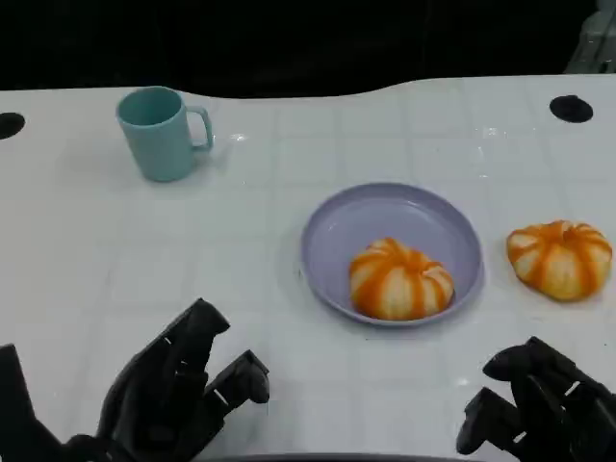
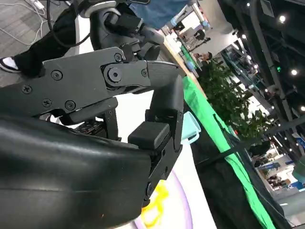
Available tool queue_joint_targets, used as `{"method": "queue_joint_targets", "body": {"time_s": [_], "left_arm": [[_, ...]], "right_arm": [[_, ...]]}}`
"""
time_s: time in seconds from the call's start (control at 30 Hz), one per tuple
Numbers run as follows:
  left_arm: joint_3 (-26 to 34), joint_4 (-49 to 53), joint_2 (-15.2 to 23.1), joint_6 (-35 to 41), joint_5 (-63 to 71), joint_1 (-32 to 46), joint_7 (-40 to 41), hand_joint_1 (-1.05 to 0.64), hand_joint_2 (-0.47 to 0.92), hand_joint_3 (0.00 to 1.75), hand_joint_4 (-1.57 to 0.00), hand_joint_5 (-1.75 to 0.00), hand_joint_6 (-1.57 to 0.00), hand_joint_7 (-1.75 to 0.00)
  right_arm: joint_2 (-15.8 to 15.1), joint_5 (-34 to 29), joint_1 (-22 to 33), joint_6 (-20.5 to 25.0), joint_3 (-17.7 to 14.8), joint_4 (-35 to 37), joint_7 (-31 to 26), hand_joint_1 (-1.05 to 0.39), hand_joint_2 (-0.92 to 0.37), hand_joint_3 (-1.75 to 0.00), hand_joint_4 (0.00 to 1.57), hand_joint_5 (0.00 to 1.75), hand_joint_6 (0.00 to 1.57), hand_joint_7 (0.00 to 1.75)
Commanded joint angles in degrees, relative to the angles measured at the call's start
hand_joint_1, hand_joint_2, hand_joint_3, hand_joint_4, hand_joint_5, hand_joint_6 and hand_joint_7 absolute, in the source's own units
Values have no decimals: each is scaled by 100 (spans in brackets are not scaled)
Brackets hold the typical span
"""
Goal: Grasp the bread from the table and place it into the plate.
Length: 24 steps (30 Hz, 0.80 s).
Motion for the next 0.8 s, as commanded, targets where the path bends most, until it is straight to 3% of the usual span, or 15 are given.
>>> {"method": "queue_joint_targets", "body": {"time_s": [0.03,0.33,0.8], "left_arm": [[31,169,140,-120,-20,-100,-179,-57,92,33,-85,-175,-63,-175],[-4,393,136,-275,3,-197,-329,-57,92,27,-86,-175,-67,-175],[-99,369,32,-472,69,-97,-149,-57,92,33,-87,-175,-68,-175]], "right_arm": [[-70,-42,-8,-136,-78,89,9,-56,-92,-30,58,158,63,112],[-56,-53,-156,-243,-130,310,47,-55,-92,-33,58,157,64,111],[6,-13,-247,-201,-252,418,-2,-55,-92,-27,60,152,67,106]]}}
